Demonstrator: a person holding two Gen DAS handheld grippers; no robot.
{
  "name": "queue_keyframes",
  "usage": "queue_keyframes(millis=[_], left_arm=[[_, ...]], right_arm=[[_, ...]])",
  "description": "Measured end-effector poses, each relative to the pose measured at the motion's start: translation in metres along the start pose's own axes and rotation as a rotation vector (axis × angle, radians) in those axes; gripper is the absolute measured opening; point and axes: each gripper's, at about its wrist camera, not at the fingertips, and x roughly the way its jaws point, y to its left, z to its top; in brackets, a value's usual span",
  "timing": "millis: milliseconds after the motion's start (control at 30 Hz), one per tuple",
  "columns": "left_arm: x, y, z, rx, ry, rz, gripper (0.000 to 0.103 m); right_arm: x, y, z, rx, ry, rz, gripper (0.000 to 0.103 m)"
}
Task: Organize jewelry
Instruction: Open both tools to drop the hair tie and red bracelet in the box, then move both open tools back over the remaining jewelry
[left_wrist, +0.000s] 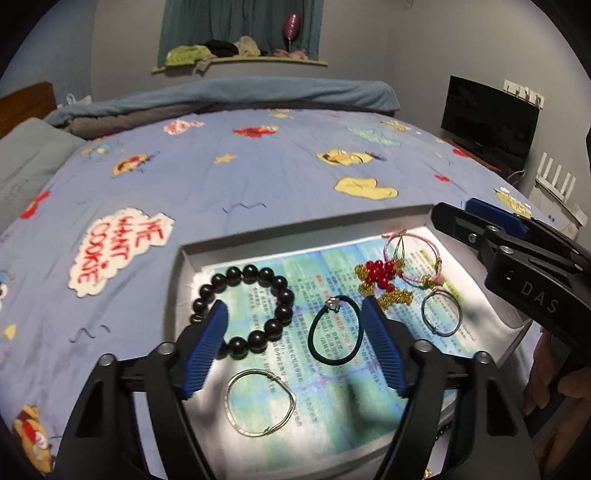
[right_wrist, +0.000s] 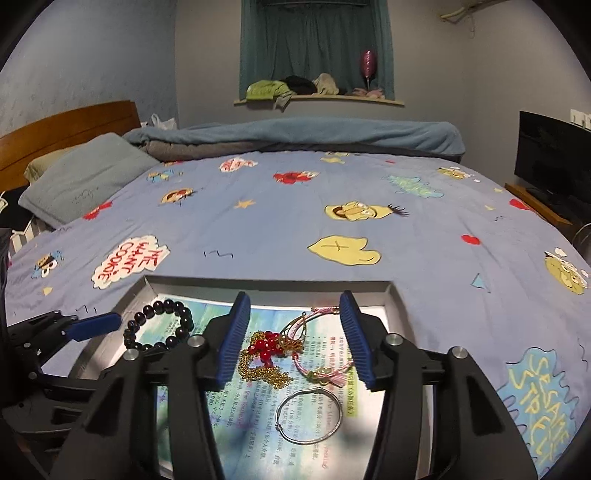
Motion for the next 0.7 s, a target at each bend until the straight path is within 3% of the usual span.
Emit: queue_keyframes(millis=[100, 267, 433, 700], left_arm=[[-0.012, 0.001, 0.000, -0.010, -0.013, 0.015, 0.081], [-0.032, 0.003, 0.001, -0.026, -0.035, 0.044, 0.089], [-0.068, 0.005, 0.007, -0.053, -0.083, 0.052, 0.092], [-0.138, 0.000, 0.011, -0.023, -0.131, 0.061, 0.093]], right_arm=[[-0.012, -0.002, 0.002, 0.012, -0.019, -0.006, 0.072], [-0.036, -0.003, 0.005, 0.025, -0.055, -0.012, 0.088], [-0.065, -0.001, 0.013, 0.023, -0.081, -0.001, 0.096], [-0.122, 0.006, 0.023, -0.039, -0.088, -0.003, 0.097]])
